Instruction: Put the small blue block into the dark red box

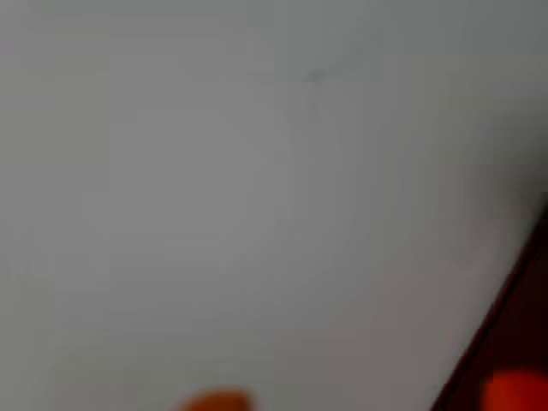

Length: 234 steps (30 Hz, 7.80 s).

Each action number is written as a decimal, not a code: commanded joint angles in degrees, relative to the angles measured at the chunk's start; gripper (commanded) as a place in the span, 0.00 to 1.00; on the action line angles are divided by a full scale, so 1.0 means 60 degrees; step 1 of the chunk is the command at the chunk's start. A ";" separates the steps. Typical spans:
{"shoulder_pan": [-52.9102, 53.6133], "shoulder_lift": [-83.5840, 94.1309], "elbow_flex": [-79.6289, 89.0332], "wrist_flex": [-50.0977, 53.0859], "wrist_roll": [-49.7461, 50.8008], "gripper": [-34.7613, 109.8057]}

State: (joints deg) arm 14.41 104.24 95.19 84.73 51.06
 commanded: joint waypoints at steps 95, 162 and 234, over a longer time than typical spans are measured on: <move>-0.0645 -1.2158 -1.3872 0.3398 1.3125 0.38; 0.4438 -0.7983 -0.9419 0.3413 0.3706 0.27; -0.6562 1.4648 1.2847 -0.1274 -0.9375 0.24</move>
State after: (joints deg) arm -24.35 191.95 172.00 76.82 -4.31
